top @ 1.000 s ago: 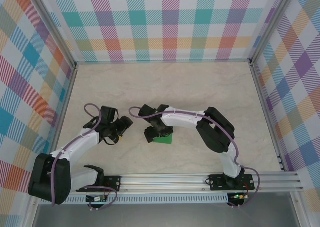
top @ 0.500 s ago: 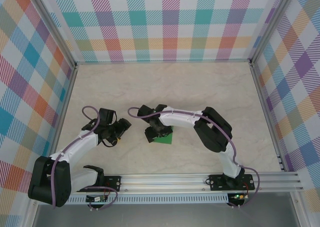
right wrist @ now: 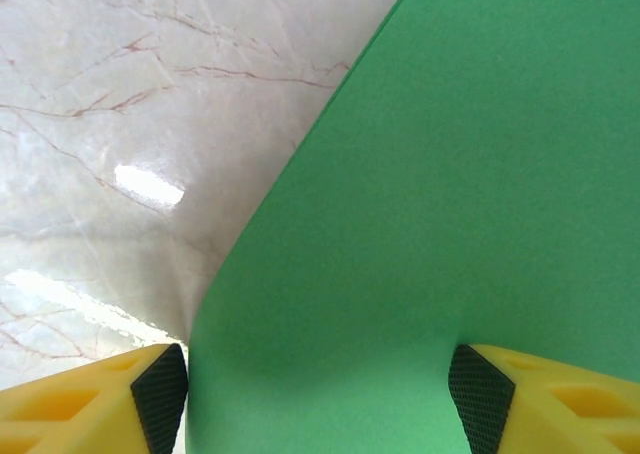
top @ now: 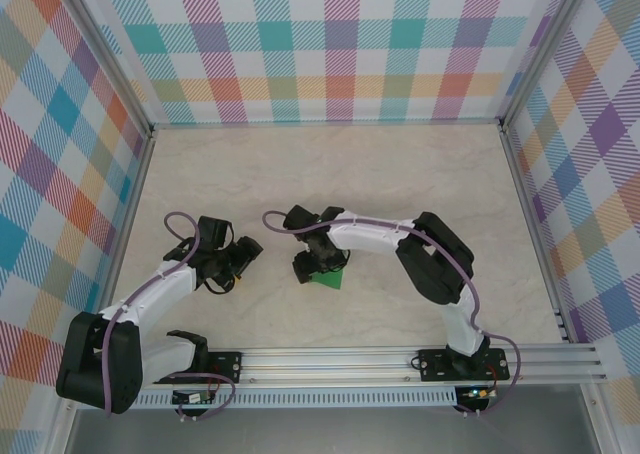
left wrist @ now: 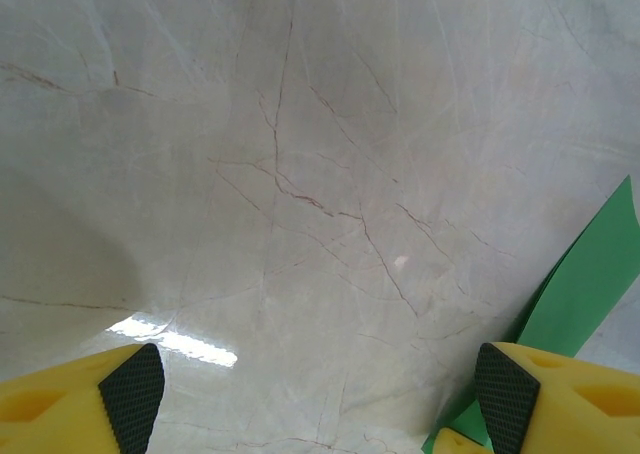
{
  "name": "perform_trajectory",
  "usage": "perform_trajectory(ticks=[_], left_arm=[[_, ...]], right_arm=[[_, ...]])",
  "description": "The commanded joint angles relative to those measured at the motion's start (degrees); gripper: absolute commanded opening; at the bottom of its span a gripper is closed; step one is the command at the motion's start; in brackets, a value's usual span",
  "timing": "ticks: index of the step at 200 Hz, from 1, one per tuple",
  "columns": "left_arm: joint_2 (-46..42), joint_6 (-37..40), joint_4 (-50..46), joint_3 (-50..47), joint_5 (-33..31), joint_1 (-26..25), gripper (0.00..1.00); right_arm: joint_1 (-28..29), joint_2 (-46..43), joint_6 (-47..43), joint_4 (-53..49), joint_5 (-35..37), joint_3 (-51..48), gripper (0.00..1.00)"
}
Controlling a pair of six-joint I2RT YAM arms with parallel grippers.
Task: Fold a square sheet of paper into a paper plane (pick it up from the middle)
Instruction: Rotate the square sheet of paper at the center of the table.
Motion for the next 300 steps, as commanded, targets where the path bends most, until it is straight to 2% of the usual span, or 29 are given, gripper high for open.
perform_trajectory(ticks=[1,42,58,80,106,133,174,207,254,300], left_arm=[[0.41,0.50,-1.00,-0.31,0.05,0.95,0.83],[0.90,0.59,-0.81,-0.22,0.33,0.99,0.84],[1.09,0.81,-0.48,-0.22,0.76,0.99,0.84],[1.31,2.35,3.30,-0.33,5.58,0.99,0.80],[2.26,4.24,9.57,0.08,13.06,0.32,0.66],[4.72,4.90,13.77,1.07,17.17,-2.56,0.57],[11.18,2.54,22.44,1.51,18.59,-8.57,0.33],[15.73,1.84,25.81,3.09,18.78,-12.05,0.19],[22.94,1.14,28.94,5.54,18.69,-17.46,0.11],[26.96,0.85,29.63,5.80,18.38,-18.65,0.04]], right_arm=[[-1.61,1.18,-2.78,-0.55,-3.25,-3.33,0.75],[-3.04,0.73,-3.77,-0.46,-3.27,-4.60,0.75],[-3.37,0.61,-3.68,-0.31,-3.52,-4.85,0.72],[-4.45,-0.19,-3.62,1.86,-6.58,-6.34,0.67],[-6.56,-2.32,-4.54,6.96,-13.40,-9.60,0.63],[-9.12,-3.91,-5.61,10.57,-20.30,-12.14,0.62],[-12.25,-5.32,-7.18,12.19,-25.26,-14.39,0.61],[-14.15,-7.07,-7.29,13.54,-27.76,-15.89,0.60],[-15.39,-8.27,-6.94,14.72,-29.71,-16.78,0.60],[-16.39,-9.89,-6.52,16.14,-32.29,-17.44,0.60]])
